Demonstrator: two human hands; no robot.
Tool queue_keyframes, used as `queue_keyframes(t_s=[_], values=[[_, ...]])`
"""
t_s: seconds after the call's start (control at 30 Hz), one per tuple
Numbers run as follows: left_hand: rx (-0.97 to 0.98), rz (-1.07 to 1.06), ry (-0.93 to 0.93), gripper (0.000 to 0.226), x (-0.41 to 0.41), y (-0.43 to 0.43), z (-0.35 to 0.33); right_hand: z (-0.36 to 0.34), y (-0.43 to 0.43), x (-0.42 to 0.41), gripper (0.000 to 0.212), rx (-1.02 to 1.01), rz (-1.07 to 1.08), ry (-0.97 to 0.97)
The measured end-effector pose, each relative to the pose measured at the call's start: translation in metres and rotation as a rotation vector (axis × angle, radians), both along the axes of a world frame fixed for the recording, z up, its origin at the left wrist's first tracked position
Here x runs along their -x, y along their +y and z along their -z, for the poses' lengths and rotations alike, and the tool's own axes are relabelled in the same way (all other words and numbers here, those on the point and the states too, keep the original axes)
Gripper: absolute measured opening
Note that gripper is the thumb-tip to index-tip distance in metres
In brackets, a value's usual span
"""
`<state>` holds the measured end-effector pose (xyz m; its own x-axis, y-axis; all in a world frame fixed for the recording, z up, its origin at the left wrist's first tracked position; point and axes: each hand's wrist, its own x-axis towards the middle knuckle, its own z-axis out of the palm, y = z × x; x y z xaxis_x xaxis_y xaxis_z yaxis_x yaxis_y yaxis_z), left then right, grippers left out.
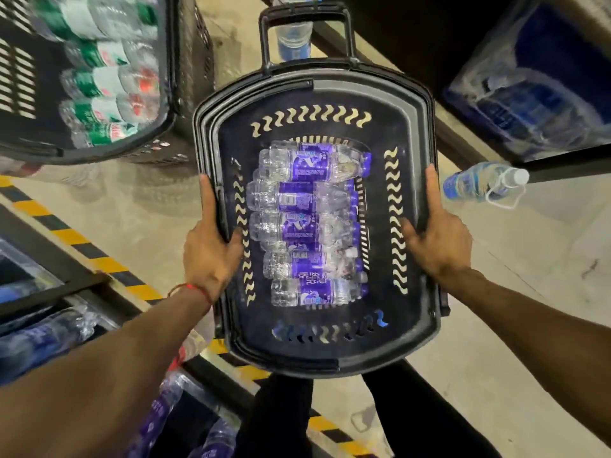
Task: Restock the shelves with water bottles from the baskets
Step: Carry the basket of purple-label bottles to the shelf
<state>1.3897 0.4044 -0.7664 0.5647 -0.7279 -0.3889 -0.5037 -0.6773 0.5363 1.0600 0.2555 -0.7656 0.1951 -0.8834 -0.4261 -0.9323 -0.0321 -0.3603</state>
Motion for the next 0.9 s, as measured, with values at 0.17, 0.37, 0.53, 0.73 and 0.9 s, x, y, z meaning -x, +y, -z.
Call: queue_keyframes(t_s=[0.17, 0.37, 0.53, 0.73, 0.9], values=[[-0.08, 0.001, 0.04, 0.114, -0.012, 0.007, -0.02, -0.019, 0.014, 0.001, 0.099, -0.005, 0.023, -0.082], [-0.093, 0.031, 0.074, 0.114, 0.0, 0.028, -0.082, -0.077, 0.041, 0.026, 0.102, -0.026, 0.035, -0.105], [-0.104, 0.075, 0.112, 0.119, 0.018, 0.049, -0.151, -0.154, 0.077, 0.053, 0.099, -0.059, 0.1, -0.15], [-0.096, 0.161, 0.189, 0.119, 0.04, 0.061, -0.228, -0.237, 0.116, 0.09, 0.101, -0.061, 0.185, -0.1], [-0.045, 0.255, 0.135, 0.11, 0.065, 0.045, -0.279, -0.29, 0.15, 0.12, 0.1, -0.035, 0.343, -0.152]])
